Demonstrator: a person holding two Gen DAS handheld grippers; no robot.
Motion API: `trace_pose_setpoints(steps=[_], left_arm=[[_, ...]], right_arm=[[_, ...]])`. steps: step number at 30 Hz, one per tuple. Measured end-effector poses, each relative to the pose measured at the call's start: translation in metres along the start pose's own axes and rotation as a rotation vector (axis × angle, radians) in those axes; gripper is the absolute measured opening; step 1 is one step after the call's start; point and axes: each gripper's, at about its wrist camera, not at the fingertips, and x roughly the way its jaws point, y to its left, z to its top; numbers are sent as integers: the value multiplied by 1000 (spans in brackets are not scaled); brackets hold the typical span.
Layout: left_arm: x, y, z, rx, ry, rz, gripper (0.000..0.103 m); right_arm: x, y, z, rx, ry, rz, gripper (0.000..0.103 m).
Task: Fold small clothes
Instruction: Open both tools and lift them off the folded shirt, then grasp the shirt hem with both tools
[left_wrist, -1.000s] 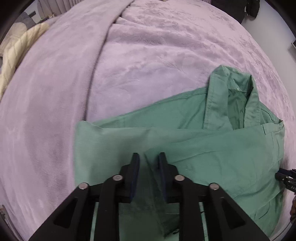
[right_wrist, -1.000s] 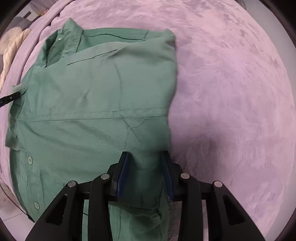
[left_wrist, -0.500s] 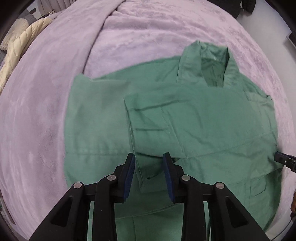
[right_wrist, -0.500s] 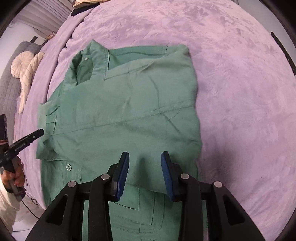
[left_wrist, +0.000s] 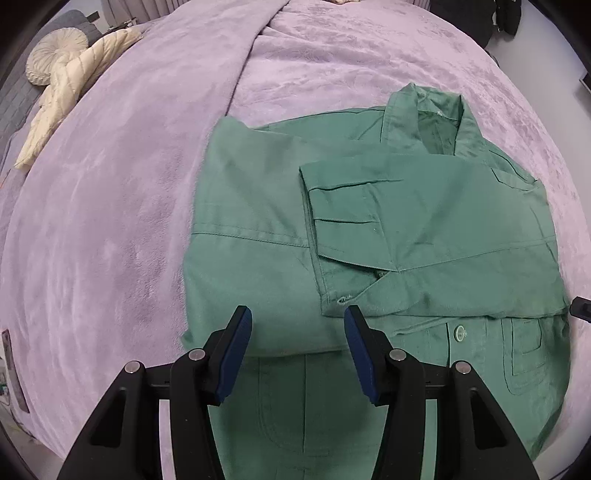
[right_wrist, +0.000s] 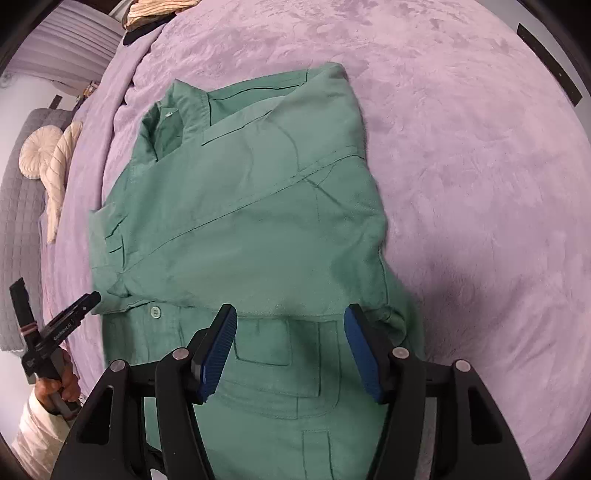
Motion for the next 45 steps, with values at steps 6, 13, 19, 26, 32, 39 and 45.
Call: trace_pose_setpoints(steps=[6, 13, 19, 26, 32, 39, 45], left_arm=[[-23, 17, -27, -63, -18, 9, 70], [-43, 39, -49, -110, -28, -22, 102], [-45, 56, -52, -131, -7, -20, 102], [-46, 69, -59, -83, -4, -28, 102], [-50, 79, -74, -96, 6, -10, 102], [-42, 84, -116, -119, 34, 29, 102], [-27, 84, -176, -150, 94, -54, 102]], right_arm=[[-12, 23, -17, 8, 2, 36, 73], [-24, 50, -31, 0, -26, 62, 83], [-27, 72, -45, -8, -80, 69, 86], [-19, 93, -73, 18, -82, 161, 103], [-7, 110, -90, 8, -10, 188, 103], [-12, 100, -101, -17, 18, 164, 103], [-18, 43, -130, 4, 32, 140, 103]])
